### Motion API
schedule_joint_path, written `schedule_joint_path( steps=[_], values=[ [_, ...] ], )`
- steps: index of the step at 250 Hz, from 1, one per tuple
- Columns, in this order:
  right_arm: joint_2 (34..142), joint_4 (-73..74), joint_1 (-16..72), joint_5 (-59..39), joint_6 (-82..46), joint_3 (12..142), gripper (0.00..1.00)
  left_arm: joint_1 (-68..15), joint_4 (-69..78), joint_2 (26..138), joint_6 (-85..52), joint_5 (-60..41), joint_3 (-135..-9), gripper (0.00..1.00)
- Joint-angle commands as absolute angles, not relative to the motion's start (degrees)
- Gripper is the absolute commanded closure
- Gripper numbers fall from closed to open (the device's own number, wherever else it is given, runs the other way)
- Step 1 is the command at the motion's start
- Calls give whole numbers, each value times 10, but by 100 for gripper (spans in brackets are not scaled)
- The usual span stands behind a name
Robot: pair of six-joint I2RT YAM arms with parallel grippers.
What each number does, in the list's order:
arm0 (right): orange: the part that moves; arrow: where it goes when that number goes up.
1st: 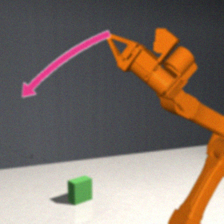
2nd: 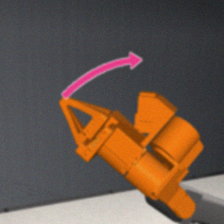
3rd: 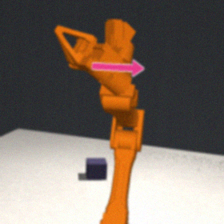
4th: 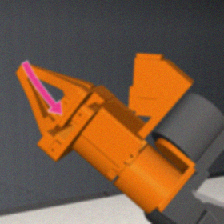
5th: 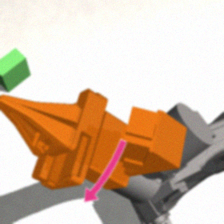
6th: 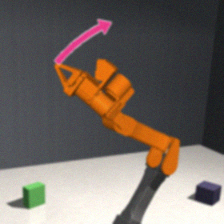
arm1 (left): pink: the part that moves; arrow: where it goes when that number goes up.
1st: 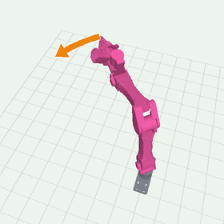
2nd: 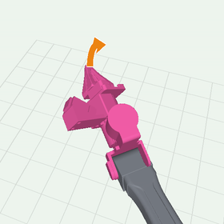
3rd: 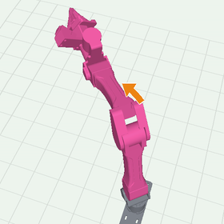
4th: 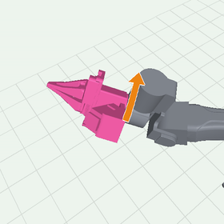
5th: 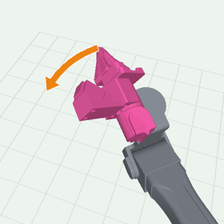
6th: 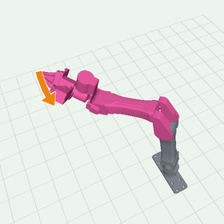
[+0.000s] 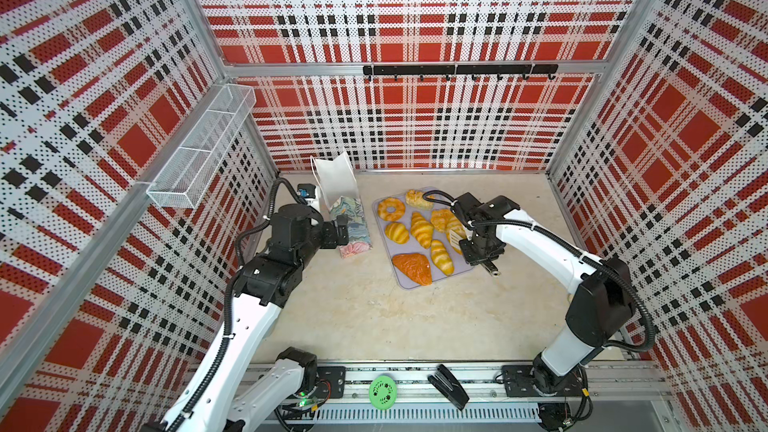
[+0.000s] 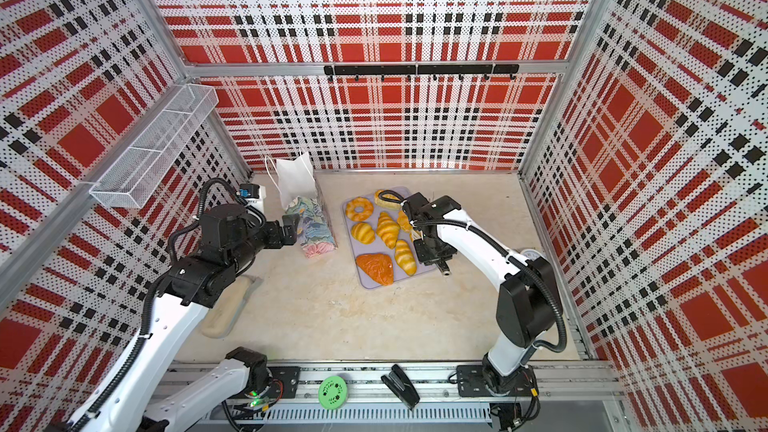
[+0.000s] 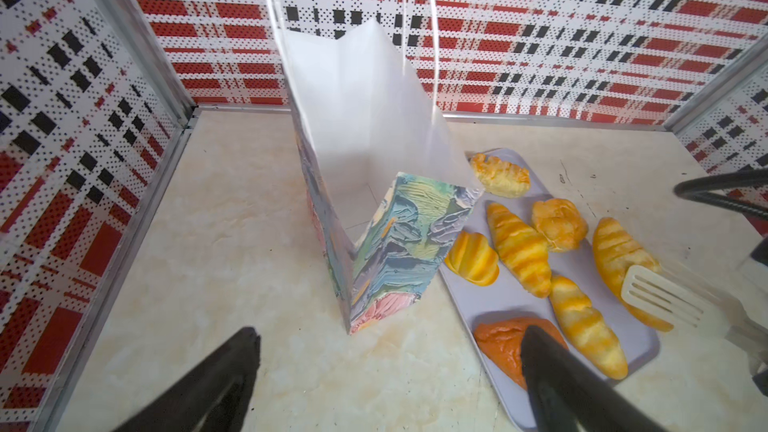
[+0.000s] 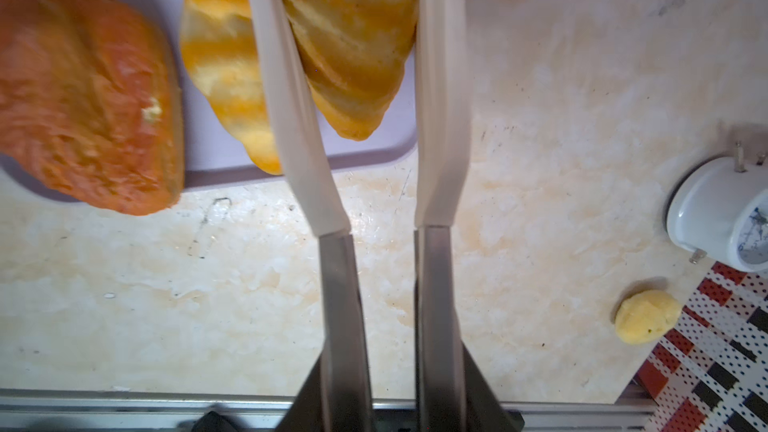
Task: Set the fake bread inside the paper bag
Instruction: 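Close the tongs on the croissant farthest from the robot with the right gripper, then lift the croissant with the tongs and carry it over the floral paper bag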
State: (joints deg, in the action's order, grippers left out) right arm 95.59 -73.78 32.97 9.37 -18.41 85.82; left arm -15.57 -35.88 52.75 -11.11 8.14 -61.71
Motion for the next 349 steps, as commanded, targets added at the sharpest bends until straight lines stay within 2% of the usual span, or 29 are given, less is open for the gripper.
schedule_joint_path(
  steps=[1, 67, 206, 349],
  values=[
    [931, -713, 328, 77, -171, 903, 80, -137, -364, 517, -137, 93, -615, 1],
    [944, -699, 332, 40, -160, 984, 80, -98, -368, 523, -147, 94, -620, 1],
    [1016, -644, 381, -36, -156, 1183, 81, -16, -331, 557, -203, -3, -616, 1],
    [1063, -562, 443, -74, -158, 1288, 81, 23, -308, 582, -251, -39, -579, 1]
  ],
)
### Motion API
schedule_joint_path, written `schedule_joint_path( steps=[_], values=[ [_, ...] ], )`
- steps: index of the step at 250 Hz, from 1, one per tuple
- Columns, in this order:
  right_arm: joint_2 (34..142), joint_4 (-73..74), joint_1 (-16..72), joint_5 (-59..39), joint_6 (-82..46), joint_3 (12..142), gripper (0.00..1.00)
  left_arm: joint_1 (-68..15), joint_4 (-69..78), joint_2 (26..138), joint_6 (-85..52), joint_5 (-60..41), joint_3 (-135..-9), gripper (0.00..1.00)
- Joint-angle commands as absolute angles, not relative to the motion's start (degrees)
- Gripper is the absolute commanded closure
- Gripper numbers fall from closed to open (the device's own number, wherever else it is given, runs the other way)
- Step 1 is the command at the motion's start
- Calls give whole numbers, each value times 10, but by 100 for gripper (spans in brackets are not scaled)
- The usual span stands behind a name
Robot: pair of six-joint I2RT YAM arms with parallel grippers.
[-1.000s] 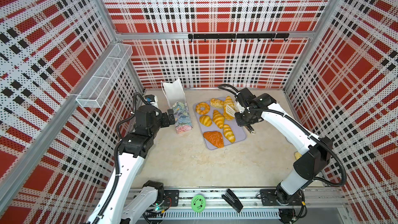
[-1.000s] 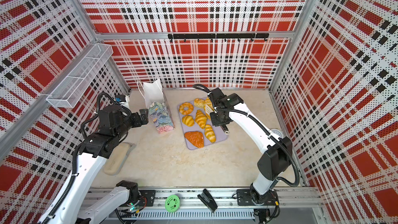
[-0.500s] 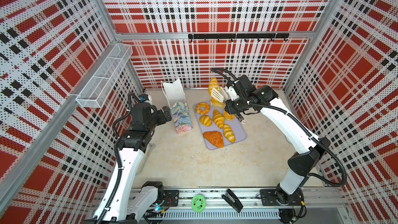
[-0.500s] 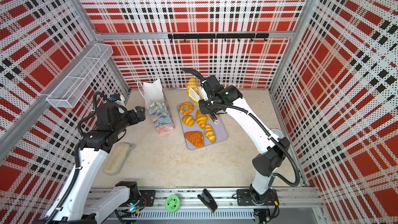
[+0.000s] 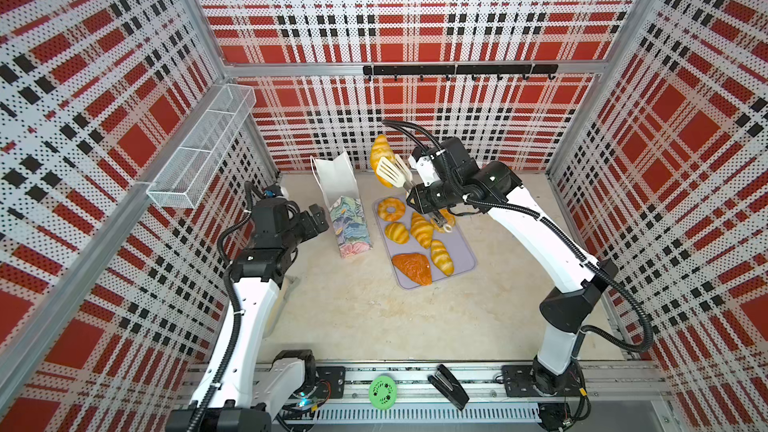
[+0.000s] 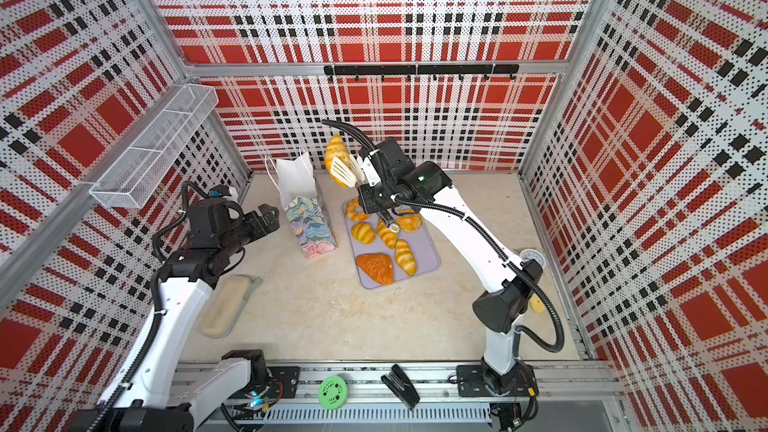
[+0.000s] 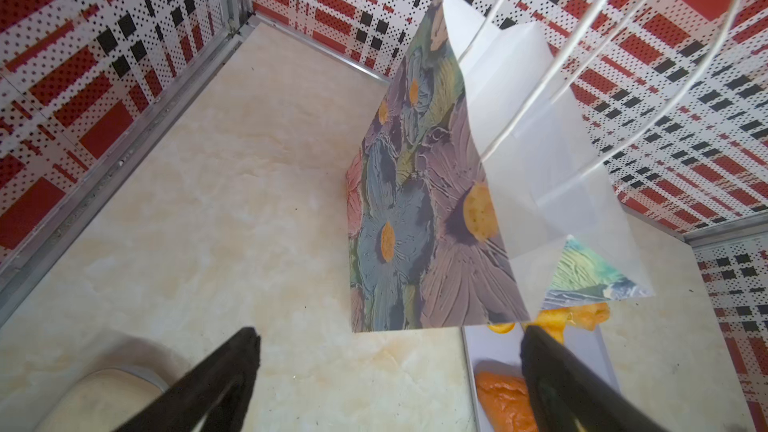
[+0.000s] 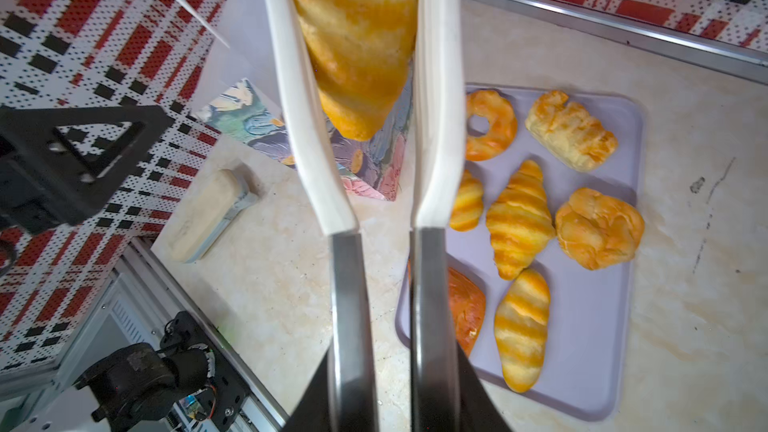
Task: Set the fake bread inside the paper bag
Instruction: 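Lift the croissant with the tongs and carry it over the floral paper bag, then lower the croissant into the paper bag with the right gripper's tongs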
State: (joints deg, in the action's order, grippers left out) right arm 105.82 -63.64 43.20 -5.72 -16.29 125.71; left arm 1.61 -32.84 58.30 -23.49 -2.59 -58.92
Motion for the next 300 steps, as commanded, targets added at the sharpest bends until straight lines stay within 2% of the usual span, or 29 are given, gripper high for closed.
schedule_joint_path(
  steps=[1, 65, 141, 300],
  values=[
    [1064, -562, 443, -75, -158, 1288, 81, 23, -307, 582, -251, -39, -579, 1],
    [1095, -509, 475, -94, -151, 1324, 81, 24, -294, 585, -260, -63, -554, 1],
    [1154, -480, 499, -49, -141, 1363, 81, 25, -267, 600, -270, -120, -540, 1],
    [1232, -539, 516, 38, -99, 1434, 80, -3, -226, 619, -284, -180, -526, 1]
  ],
)
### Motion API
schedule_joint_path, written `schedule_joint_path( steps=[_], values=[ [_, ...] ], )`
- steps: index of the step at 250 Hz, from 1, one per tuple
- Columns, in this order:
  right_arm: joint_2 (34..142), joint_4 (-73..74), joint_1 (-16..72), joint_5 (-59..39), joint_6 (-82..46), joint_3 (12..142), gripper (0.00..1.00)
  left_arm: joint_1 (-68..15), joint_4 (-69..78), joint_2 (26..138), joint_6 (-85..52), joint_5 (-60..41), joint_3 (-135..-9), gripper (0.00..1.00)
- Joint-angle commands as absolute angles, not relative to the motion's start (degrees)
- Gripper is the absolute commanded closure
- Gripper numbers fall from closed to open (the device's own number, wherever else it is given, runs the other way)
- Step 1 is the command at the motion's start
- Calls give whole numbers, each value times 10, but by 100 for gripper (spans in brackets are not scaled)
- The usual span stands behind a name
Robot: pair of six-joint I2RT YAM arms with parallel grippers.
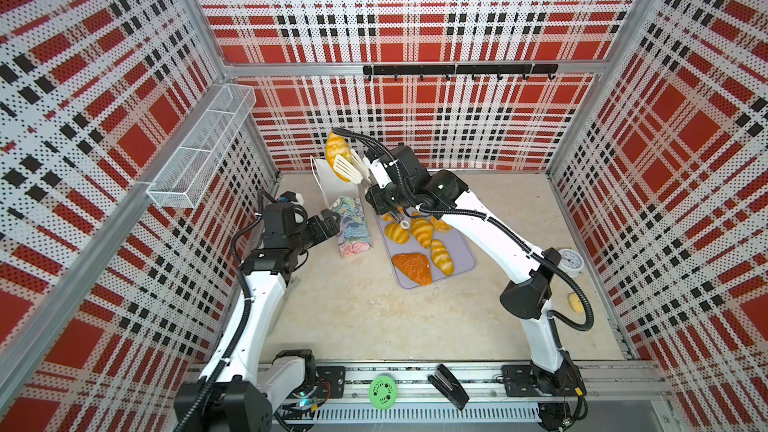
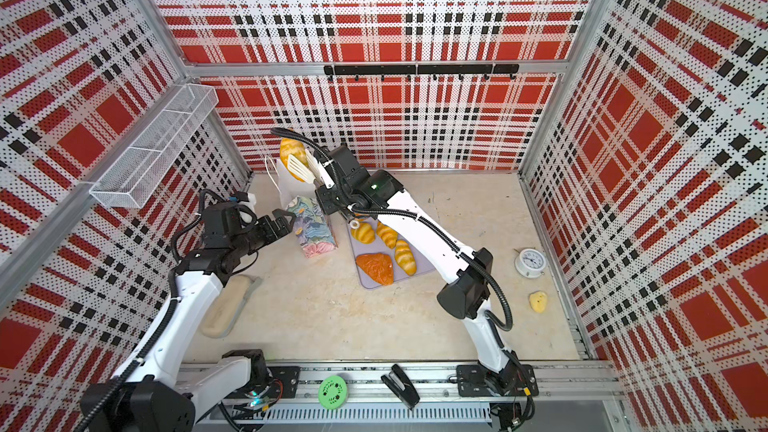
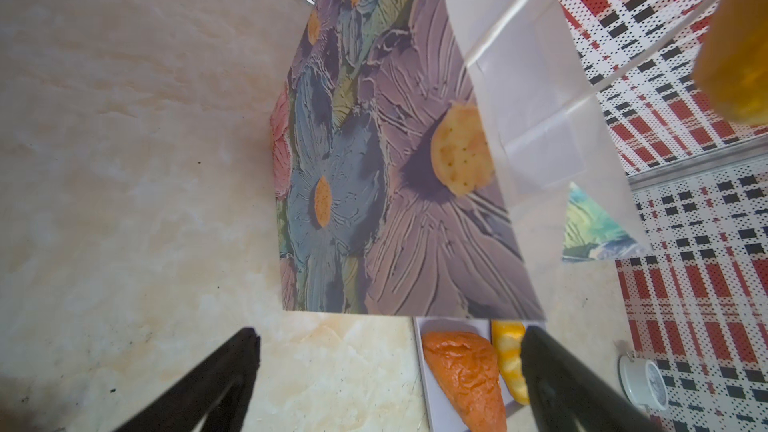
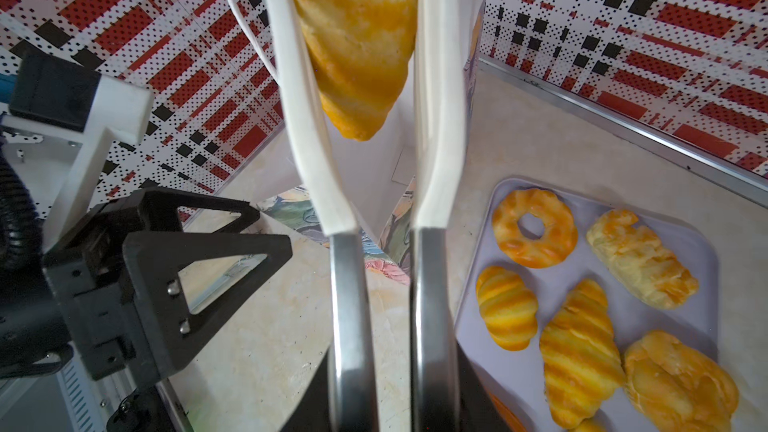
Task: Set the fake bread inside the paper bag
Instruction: 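Lower the croissant into the paper bag with the right gripper's tongs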
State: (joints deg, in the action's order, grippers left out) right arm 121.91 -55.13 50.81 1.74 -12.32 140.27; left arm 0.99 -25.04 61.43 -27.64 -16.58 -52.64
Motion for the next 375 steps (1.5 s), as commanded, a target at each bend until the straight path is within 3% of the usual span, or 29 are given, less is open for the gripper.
schedule_joint_path(
  steps=[1, 201, 292, 375],
  values=[
    [1232, -539, 516, 39, -99, 1435, 80, -3, -225, 619, -284, -179, -526, 0],
    [1257, -613, 516, 120, -86, 1453, 76, -28, -194, 620, -305, -191, -523, 1],
    [1246, -620, 516, 136, -86, 1459, 57, -11, -203, 609, -302, -192, -517, 1],
    [1237, -627, 517, 146, -87, 1467, 55, -7, -207, 607, -299, -193, -516, 1]
  ],
)
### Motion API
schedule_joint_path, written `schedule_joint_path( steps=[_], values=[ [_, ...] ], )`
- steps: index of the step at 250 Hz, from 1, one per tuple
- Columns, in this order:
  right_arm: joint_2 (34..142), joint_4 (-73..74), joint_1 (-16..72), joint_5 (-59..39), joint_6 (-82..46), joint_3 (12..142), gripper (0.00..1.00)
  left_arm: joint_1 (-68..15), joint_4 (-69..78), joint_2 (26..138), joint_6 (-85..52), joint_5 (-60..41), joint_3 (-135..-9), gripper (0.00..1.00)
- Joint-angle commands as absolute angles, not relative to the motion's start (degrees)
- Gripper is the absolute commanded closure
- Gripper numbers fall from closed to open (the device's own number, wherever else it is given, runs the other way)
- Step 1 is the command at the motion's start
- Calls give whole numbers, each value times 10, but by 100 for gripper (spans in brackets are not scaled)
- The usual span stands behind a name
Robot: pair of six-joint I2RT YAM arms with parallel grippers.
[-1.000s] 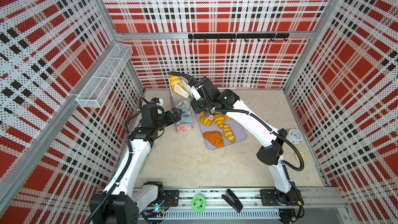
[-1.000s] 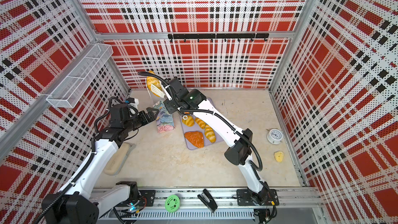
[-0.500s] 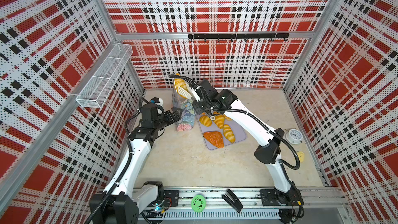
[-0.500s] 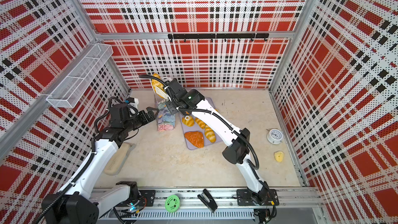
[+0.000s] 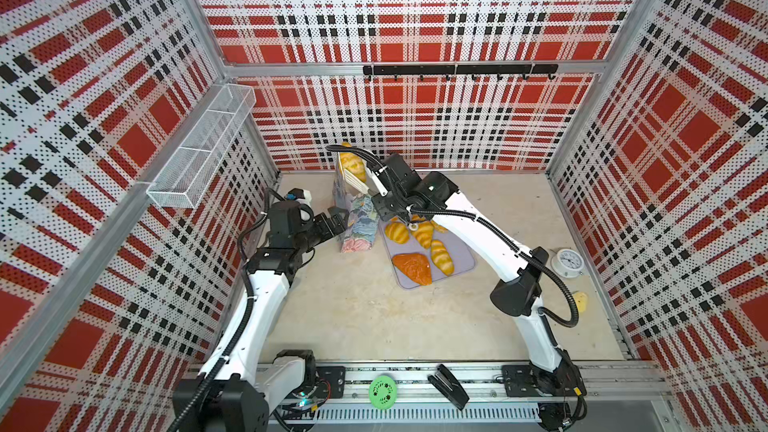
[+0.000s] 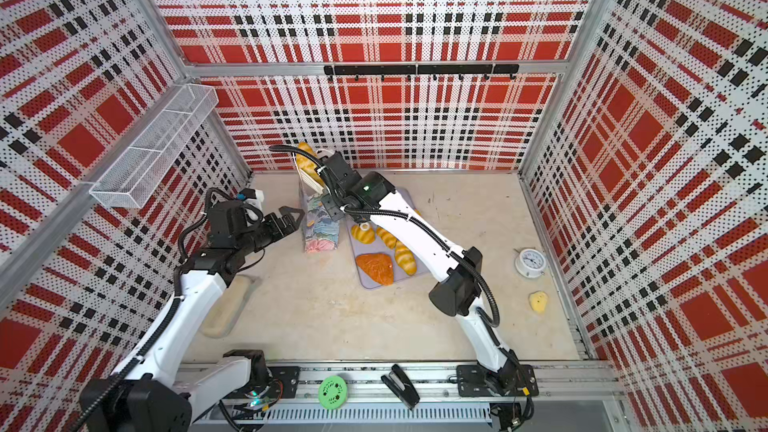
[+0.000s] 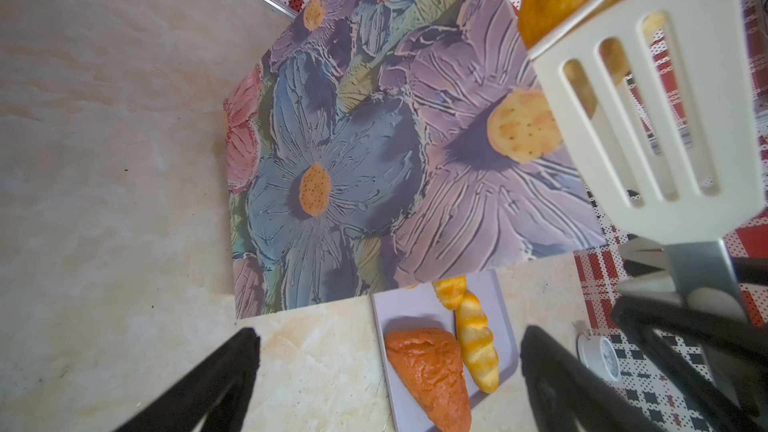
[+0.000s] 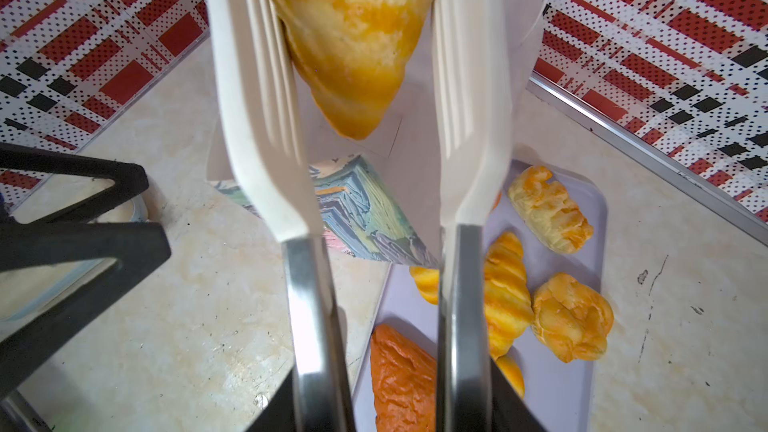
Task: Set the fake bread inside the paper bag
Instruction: 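Lower the croissant into the paper bag with the right gripper's tongs, then open the tongs to release the croissant and raise them out of the bag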
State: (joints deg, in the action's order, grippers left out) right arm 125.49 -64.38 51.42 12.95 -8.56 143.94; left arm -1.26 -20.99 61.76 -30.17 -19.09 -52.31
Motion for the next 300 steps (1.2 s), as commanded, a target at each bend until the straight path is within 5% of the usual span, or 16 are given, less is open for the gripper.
schedule_joint_path(
  steps=[1, 300],
  values=[
    [1237, -628, 516, 146, -87, 1467, 55, -7, -207, 607, -299, -193, -516, 1],
    [1205, -667, 520, 178, -65, 1497, 44, 0, -195, 604, -308, -208, -507, 1]
  ],
)
